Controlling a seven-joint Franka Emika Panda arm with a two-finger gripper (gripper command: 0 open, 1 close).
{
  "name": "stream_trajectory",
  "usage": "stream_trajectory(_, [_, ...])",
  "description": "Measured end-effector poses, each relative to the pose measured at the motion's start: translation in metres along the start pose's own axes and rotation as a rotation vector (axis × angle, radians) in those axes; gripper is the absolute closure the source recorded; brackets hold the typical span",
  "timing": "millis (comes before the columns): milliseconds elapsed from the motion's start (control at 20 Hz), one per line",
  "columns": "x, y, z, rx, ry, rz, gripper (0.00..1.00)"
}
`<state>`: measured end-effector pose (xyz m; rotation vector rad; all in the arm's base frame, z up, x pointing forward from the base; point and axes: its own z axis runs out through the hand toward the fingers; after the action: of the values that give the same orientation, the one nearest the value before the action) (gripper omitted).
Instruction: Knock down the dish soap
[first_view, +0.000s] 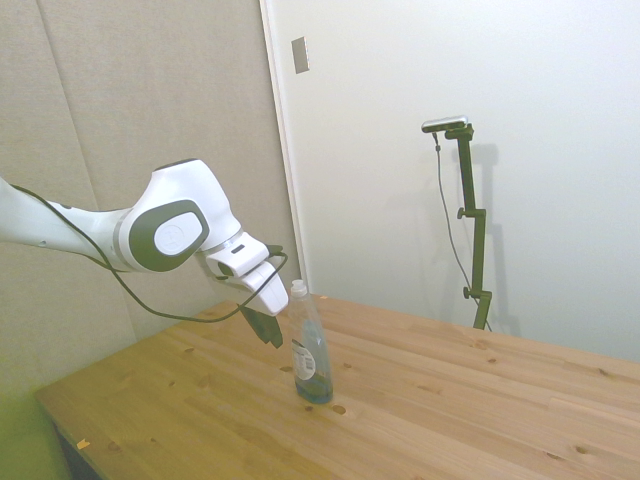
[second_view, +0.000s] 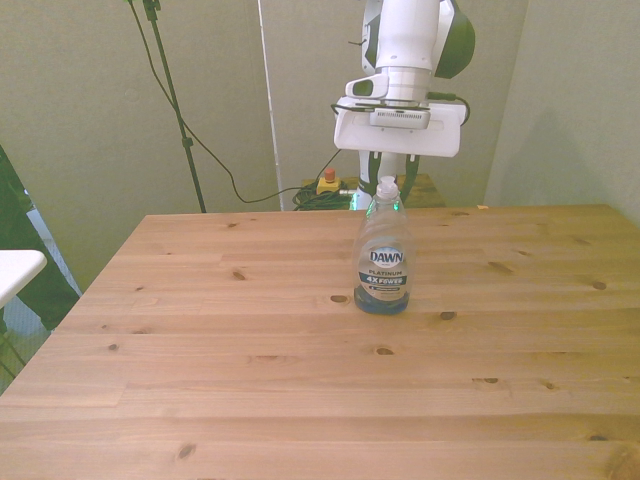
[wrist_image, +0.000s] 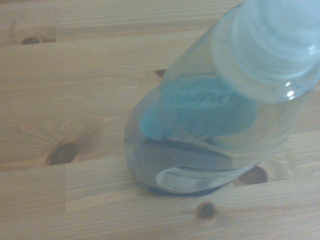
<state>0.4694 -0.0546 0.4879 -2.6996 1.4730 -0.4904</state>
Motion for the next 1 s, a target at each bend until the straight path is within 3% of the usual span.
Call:
stream_trajectory(500, [0.029,-0.02,0.009,0.004,0.02,0.023,1.0])
stream_trajectory(1000, [0.09,-0.099,0.05,0.035,0.076,0.081,1.0])
